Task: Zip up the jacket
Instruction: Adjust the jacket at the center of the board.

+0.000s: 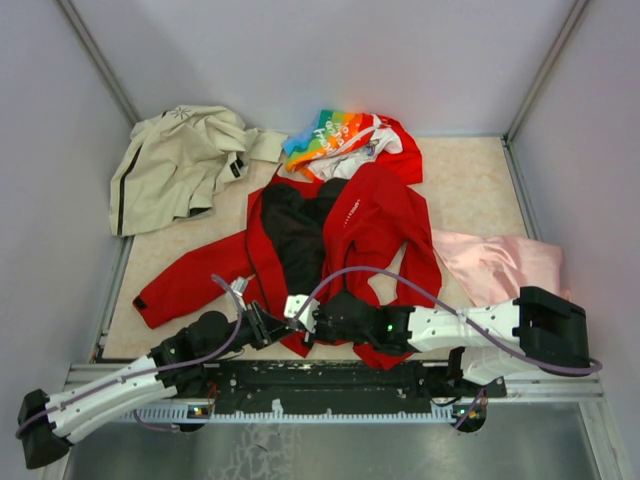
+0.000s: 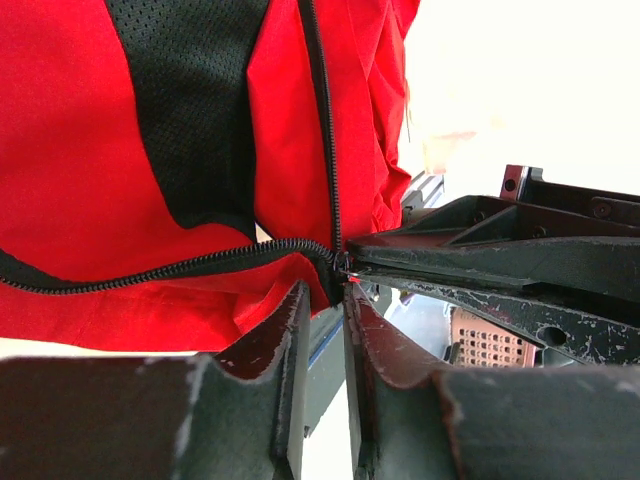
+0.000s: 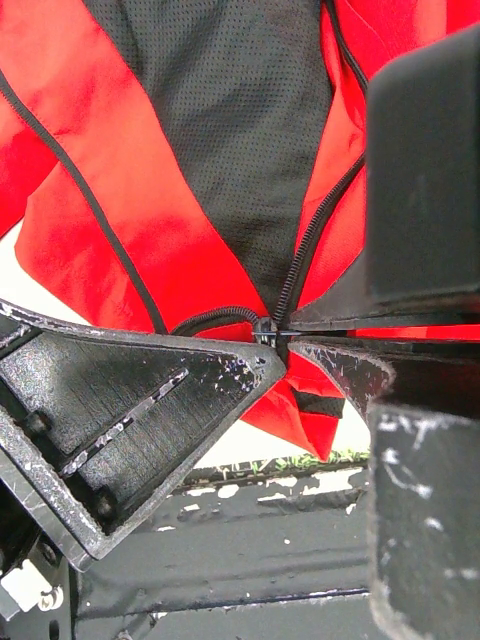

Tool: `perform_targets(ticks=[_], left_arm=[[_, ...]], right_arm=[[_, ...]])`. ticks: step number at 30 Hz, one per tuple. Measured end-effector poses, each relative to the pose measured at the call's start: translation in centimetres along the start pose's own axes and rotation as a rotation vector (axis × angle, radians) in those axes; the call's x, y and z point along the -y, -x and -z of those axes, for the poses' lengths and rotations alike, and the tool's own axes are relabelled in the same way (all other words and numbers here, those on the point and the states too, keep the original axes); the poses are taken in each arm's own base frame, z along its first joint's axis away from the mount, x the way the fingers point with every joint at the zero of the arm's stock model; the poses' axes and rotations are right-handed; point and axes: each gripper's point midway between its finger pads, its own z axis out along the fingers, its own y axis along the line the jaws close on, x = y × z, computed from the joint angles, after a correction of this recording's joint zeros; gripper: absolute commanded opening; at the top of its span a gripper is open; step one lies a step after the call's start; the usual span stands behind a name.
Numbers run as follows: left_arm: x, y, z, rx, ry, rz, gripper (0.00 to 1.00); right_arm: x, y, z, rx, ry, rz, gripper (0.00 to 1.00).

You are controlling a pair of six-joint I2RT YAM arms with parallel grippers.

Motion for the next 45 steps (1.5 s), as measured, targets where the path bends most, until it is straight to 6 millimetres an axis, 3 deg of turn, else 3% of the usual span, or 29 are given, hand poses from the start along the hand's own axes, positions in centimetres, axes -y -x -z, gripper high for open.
perform_targets(ticks=[4,8,16,28,33,35,39,45], left_arm=[[0.1,0.0,0.0,0.001,-0.005,-0.001,0.06],[0.1,-0.1,-0.1,-0.004,-0.005,-0.009,0.00],[0.2,-0.1,-0.2,-0.007,-0.016,-0.053,0.00],[-1.0,-0.7,-1.4,-0.055,0.045,-0.141,0.00],[-2.2,-3.3,-0.4,-0.184,0.071,-0.155,0.00],[-2.5,-3.6,-0.2,-0.198,0.079,-0.155,0.00],[-2.4,-3.5,0.2,-0.194,0.071,-0.154,0.12],[-1.9,-2.6,0.3,-0.145,0.057,-0.146,0.38]], right_arm=[[0.1,-0.2,0.0,-0.007,-0.006,0.001,0.00],[0.4,-0.3,0.3,-0.047,-0.013,0.002,0.00],[1.4,-0.2,0.7,-0.173,0.016,-0.044,0.00],[3.2,-2.3,-0.1,-0.431,0.072,-0.211,0.00],[10.2,-4.2,0.7,-0.508,-0.161,-0.244,0.00],[11.7,-4.5,1.1,-0.519,-0.212,-0.250,0.00],[12.0,-4.3,1.2,-0.523,-0.224,-0.236,0.00],[10.1,-3.3,0.8,-0.464,-0.143,-0.224,0.00]])
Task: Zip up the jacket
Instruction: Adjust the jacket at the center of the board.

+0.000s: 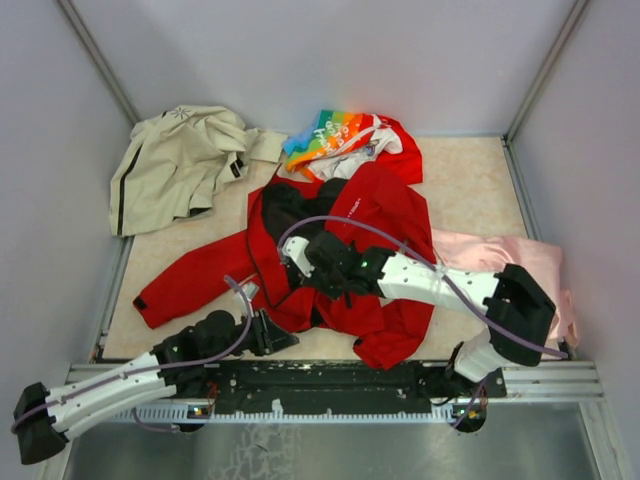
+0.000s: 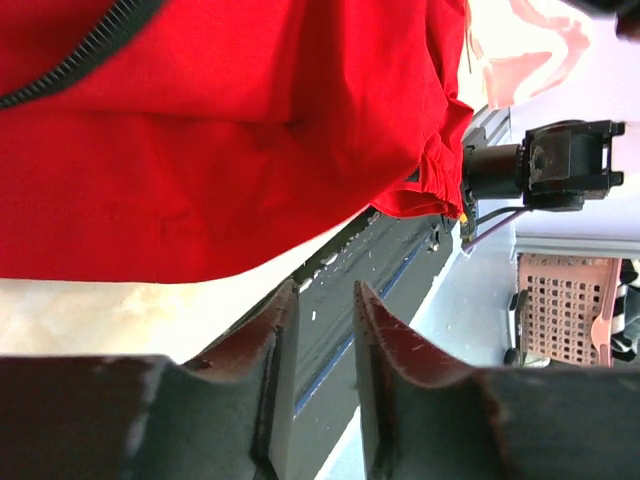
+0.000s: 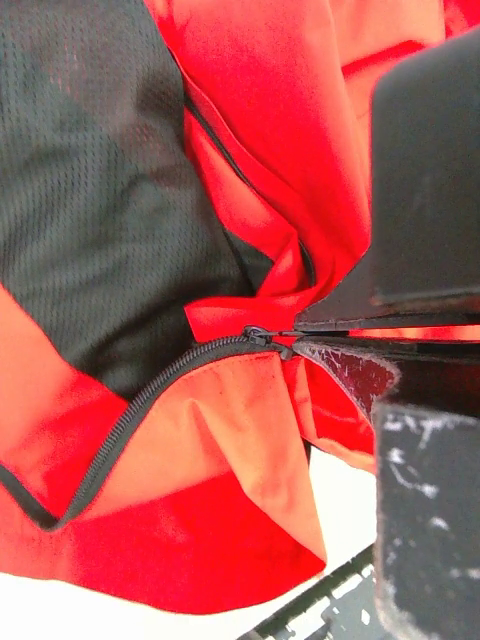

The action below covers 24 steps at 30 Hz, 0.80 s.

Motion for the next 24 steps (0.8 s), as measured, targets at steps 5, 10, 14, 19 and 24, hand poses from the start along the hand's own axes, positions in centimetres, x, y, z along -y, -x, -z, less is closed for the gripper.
perform_targets(ticks=[5,10,14,19,24], left_arm=[[-0.2,1.1,0.3,0.055,0.023,0.002,0.57],[1.2,2.8,0.6,0.113,0.025,-0.012,0.63],[2.3,3.7,0.6,0.124,0.026,-0.034,0.64],[2.1,3.3,-0.2,0.084,0.055,-0.050,0.63],[1.9,2.3,-0.8,0.041,0.049,-0.044,0.62]], right_arm=[[-2.1,0.2,1.8,0.066,0.064,0.030,0.00],[-3.8,1.2,2.6,0.112,0.106,0.060,0.00],[-5.1,0.9,2.6,0.110,0.140,0.081,0.00],[-6.6,0.9,2.8,0.114,0.201,0.097,0.00],[-8.4,0.9,3.0,0.116,0.270,0.118,0.00]])
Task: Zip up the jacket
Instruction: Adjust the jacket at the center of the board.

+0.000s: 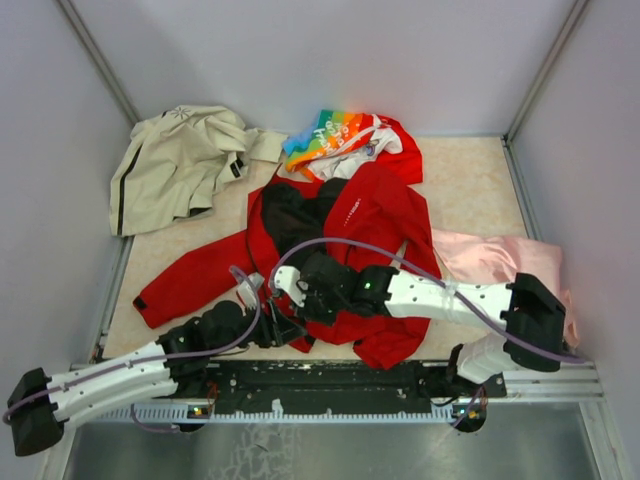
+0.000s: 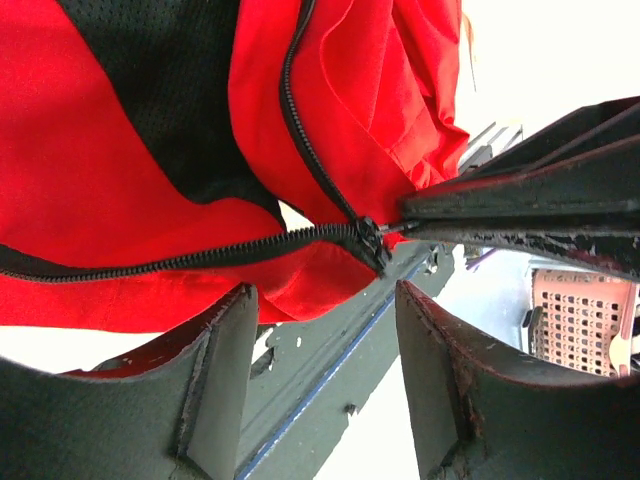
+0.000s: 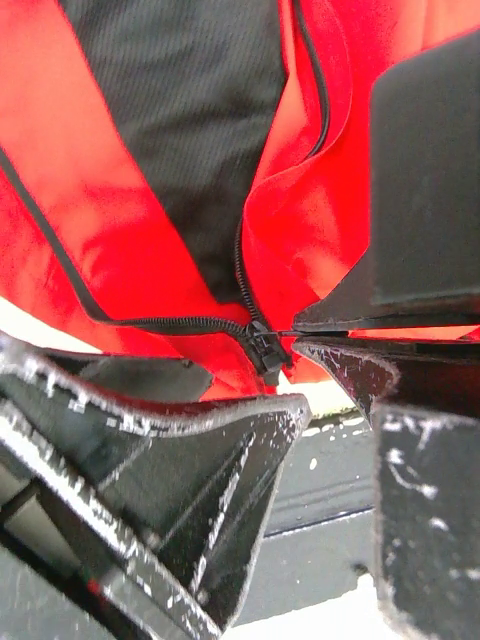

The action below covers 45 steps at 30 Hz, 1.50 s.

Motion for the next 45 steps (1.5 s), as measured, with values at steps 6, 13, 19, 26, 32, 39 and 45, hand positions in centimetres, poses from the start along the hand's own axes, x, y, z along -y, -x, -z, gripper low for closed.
perform_targets(ticks=[6,13,19,26,32,39,45], left_arm=[[-1.5,-1.4,0.0,-0.021,-0.001,0.031,0.57],[-2.4,-1.8,0.4,0.004,-0.028,0.084,0.52],[-2.7,-1.8,0.3,0.006,-0.013,0.094,0.52],[-3.6,-2.7,0.0,-0.036,0.030,0.093,0.31],[-2.9,-2.5,-0.1,-0.033,-0.001,0.094,0.05],[-2.7,-2.8,0.0,-0.047,-0.014,0.089,0.00],[-2.9,-2.7,-0.2,-0.045,-0.008,0.075,0.00]], right_arm=[[-1.9,-1.5,-1.9,-0.068,0.088,0.026,0.00],[-2.7,-3.3,-3.6,-0.153,0.131,0.034,0.00],[-2.7,-2.5,-3.5,-0.133,0.132,0.041,0.00],[-2.7,-2.2,-3.6,-0.119,0.135,0.049,0.00],[-2.7,-2.0,-3.7,-0.112,0.134,0.052,0.00],[-2.0,-2.2,-3.8,-0.121,0.098,0.039,0.00],[-0.6,-2.2,-4.2,-0.143,0.060,-0.033,0.00]])
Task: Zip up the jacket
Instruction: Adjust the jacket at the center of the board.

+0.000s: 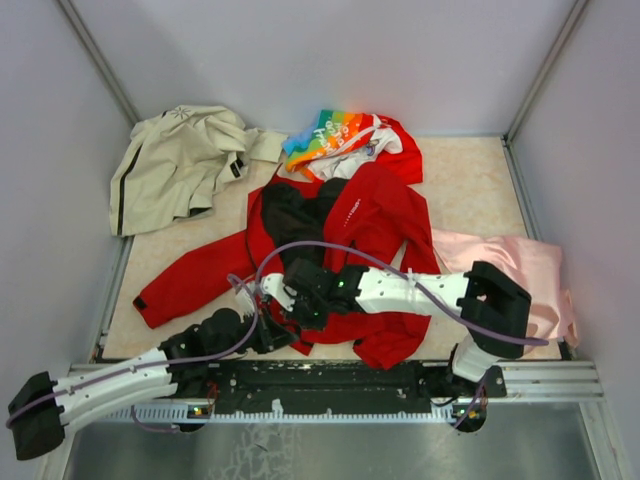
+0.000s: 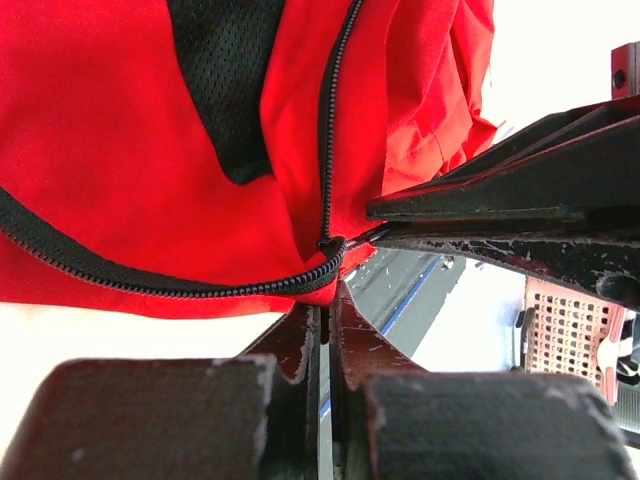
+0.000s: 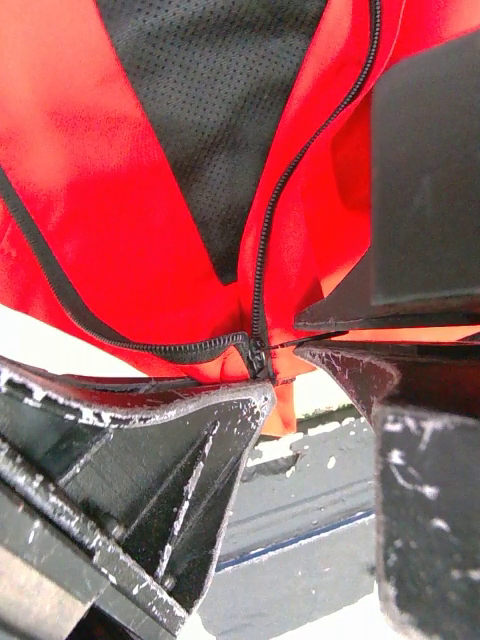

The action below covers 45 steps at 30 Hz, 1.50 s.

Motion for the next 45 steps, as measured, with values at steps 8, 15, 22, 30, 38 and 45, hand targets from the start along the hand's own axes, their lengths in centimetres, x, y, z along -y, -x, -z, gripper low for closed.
perform_targets(ticks=[8,15,22,30,38,45], left_arm=[[0.2,0.3,-0.3,0.011,-0.007,-0.004,0.00],[0.1,0.3,-0.2,0.011,-0.002,-0.010,0.17],[0.1,-0.4,0.5,-0.019,-0.012,-0.015,0.30],[0.5,0.0,0.9,0.003,-0.028,0.002,0.56],[1.8,1.4,1.2,0.074,-0.069,0.070,0.57],[1.3,1.7,1.0,0.091,-0.042,0.108,0.56]], right_arm=[[0.7,0.1,0.2,-0.006,-0.028,-0.050,0.00],[0.7,0.2,0.3,0.001,-0.027,-0.045,0.00],[2.5,0.5,1.5,0.078,-0.085,-0.030,0.00],[-0.2,-1.0,0.7,0.069,-0.046,0.034,0.00],[-1.8,-1.6,0.8,0.092,-0.120,0.108,0.00],[-2.5,-2.0,0.5,0.101,-0.197,0.161,0.00]])
